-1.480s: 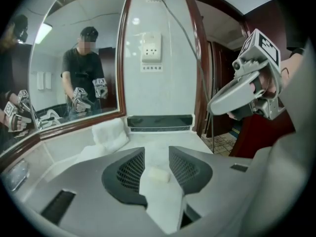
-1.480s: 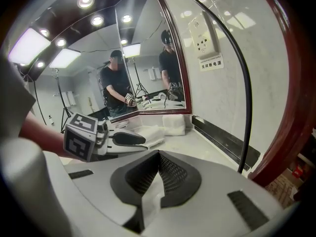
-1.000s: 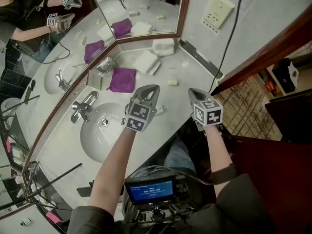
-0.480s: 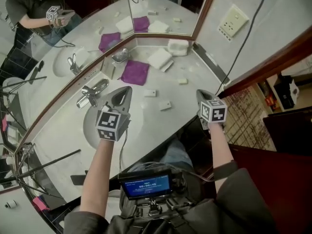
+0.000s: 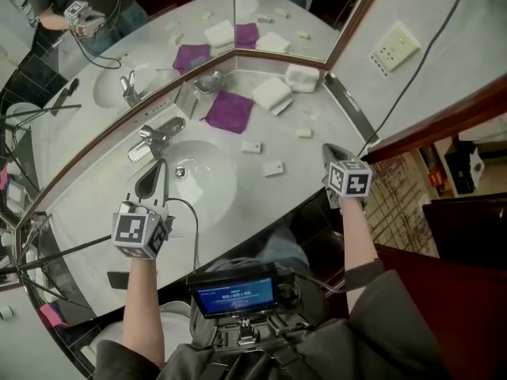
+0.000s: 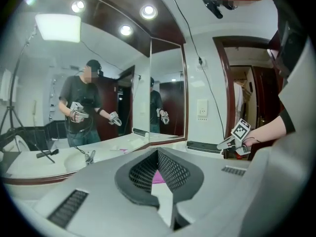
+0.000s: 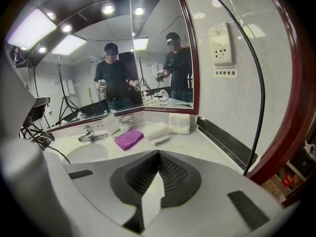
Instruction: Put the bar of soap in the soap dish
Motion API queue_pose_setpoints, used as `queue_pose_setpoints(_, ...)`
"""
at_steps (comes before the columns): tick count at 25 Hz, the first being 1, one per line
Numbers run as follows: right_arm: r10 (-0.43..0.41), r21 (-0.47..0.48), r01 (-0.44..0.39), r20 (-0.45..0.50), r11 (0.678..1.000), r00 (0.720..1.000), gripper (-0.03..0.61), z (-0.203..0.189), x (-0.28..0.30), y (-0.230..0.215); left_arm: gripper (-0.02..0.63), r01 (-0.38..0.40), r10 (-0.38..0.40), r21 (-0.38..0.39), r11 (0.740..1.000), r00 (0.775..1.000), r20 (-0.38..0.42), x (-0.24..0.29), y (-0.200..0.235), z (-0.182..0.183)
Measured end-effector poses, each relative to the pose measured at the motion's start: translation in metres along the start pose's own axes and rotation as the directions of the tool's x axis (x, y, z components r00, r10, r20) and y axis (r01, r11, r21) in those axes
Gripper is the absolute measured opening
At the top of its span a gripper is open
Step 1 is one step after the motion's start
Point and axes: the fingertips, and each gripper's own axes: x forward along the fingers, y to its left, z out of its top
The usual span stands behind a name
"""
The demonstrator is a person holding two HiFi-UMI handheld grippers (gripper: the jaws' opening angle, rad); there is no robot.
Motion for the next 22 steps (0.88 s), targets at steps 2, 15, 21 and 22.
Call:
queue_pose_setpoints(2, 0.001, -0.006, -0.001, -0.003, 1.0, 1.0, 0.006, 0.002, 0.001, 0.002, 0.0, -0.041, 0.041, -0.029, 0.999, 0.999, 0.01, -0.014, 0.009, 0.004)
queue_pose_setpoints(15, 0.016, -0.022, -0.017, -0.032, 1.0, 0.999, 0.006, -0.002, 0.016, 0.01, 0.0, -0.129, 0.129, -0.084, 0.988, 0.992, -0.002, -0.046, 0.047, 0.002)
queue_pose_setpoints(21, -0.013, -0.191, -0.012, -0.128, 0.981, 0.992, 0.028, -0.015, 0.044, -0.003, 0.0, -0.171, 0.17, -0.101, 0.98, 0.985, -0.011, -0.049, 0.057, 0.002)
queue_pose_setpoints(22, -0.017, -0.231, -0.018, -0.15, 0.973, 0.989, 0.028, -0.018, 0.051, -0.006, 0.0, -0.178, 0.177, -0.101, 0.979, 0.984, -0.015, -0.049, 0.059, 0.002)
